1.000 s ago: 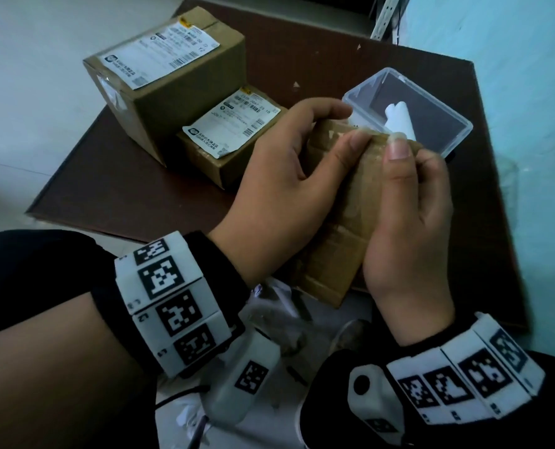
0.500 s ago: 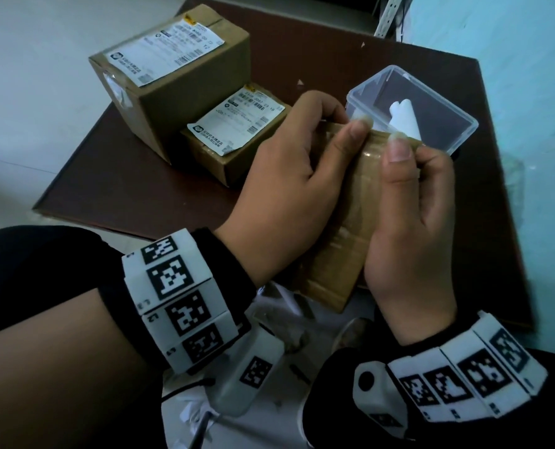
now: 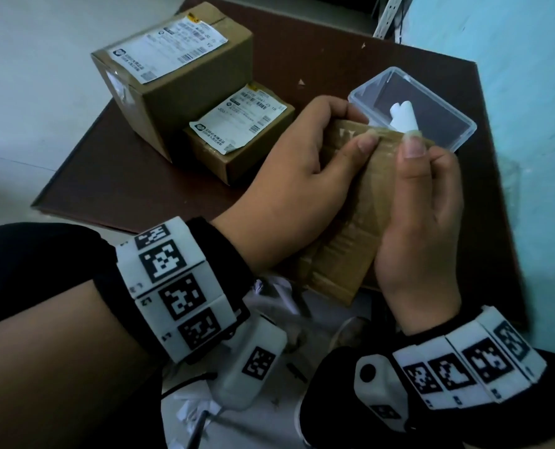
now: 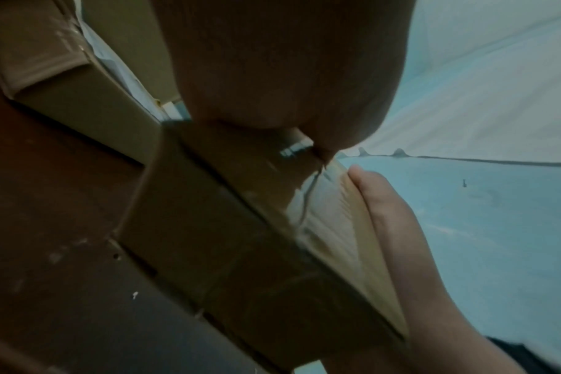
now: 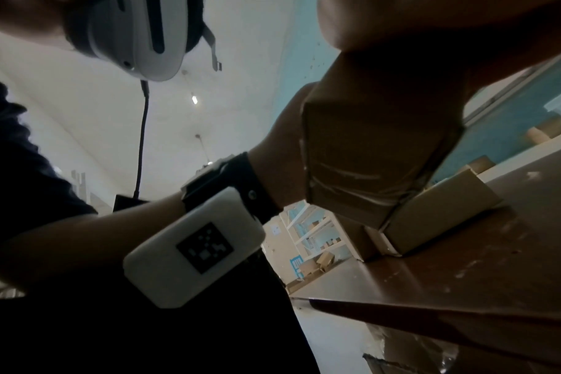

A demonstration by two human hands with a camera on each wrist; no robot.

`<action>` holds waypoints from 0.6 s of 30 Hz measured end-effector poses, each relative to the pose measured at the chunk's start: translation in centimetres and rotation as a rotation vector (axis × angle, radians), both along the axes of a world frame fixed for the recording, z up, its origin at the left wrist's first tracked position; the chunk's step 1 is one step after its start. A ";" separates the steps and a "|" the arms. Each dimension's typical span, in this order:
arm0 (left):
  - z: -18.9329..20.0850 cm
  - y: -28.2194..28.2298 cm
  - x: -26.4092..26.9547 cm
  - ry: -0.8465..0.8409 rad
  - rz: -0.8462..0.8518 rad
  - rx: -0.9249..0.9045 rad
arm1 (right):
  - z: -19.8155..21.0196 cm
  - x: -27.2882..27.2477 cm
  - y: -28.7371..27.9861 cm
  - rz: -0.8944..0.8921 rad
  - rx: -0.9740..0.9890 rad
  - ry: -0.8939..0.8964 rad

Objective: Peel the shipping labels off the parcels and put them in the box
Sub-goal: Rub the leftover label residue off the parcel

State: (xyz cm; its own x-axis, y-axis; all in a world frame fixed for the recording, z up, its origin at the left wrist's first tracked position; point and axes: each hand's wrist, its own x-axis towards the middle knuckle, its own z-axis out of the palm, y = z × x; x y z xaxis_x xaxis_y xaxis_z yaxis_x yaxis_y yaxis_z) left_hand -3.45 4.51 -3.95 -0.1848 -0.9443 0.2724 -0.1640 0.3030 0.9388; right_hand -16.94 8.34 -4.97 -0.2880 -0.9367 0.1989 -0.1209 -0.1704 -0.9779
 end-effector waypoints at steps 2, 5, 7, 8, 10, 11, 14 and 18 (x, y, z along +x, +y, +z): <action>-0.1 0.2 -0.2 -0.012 0.057 -0.014 | -0.2 0.2 0.1 0.011 -0.004 0.017; 0.2 0.5 -0.4 -0.039 0.125 -0.041 | -0.2 0.2 0.1 0.032 -0.010 0.033; 0.3 0.5 -0.5 -0.064 0.138 -0.056 | -0.1 0.2 0.3 0.040 -0.005 0.034; 0.4 0.5 -0.5 -0.084 0.145 -0.064 | 0.0 0.1 0.3 0.041 -0.002 0.033; 0.3 0.4 -0.6 -0.108 0.162 -0.069 | 0.0 0.1 0.4 0.045 0.000 0.045; 0.3 0.4 -0.5 -0.111 0.176 -0.065 | 0.0 0.2 0.4 0.055 0.012 0.044; 0.2 0.3 -0.4 -0.100 0.176 -0.030 | -0.1 0.2 0.3 0.068 0.072 0.031; 0.3 -0.5 0.4 -0.078 -0.062 0.014 | -0.2 -0.2 0.2 0.026 0.107 -0.023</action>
